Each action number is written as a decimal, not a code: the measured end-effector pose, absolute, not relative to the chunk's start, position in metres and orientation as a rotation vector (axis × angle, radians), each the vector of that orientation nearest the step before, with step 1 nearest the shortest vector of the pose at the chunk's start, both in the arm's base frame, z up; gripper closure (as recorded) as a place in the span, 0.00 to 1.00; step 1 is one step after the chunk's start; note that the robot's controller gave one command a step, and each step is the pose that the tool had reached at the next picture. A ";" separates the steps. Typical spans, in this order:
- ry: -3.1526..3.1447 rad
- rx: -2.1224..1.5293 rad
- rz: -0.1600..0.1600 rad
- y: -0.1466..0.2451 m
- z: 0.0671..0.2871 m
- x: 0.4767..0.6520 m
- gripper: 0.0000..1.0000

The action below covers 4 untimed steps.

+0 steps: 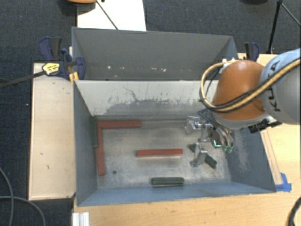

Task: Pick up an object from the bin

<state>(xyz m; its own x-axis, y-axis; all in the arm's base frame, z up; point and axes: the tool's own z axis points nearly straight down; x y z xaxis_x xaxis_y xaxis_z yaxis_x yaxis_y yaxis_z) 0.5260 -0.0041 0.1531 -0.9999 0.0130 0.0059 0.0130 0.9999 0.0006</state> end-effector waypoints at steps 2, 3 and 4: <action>-3.132 0.274 -0.002 0.029 0.075 0.566 1.00; -3.132 0.273 -0.001 0.028 0.075 0.565 0.00; -3.132 0.273 -0.001 0.028 0.074 0.565 0.00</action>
Offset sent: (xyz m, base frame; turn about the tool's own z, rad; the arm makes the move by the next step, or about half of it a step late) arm 0.0381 0.0324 -0.0799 -0.1887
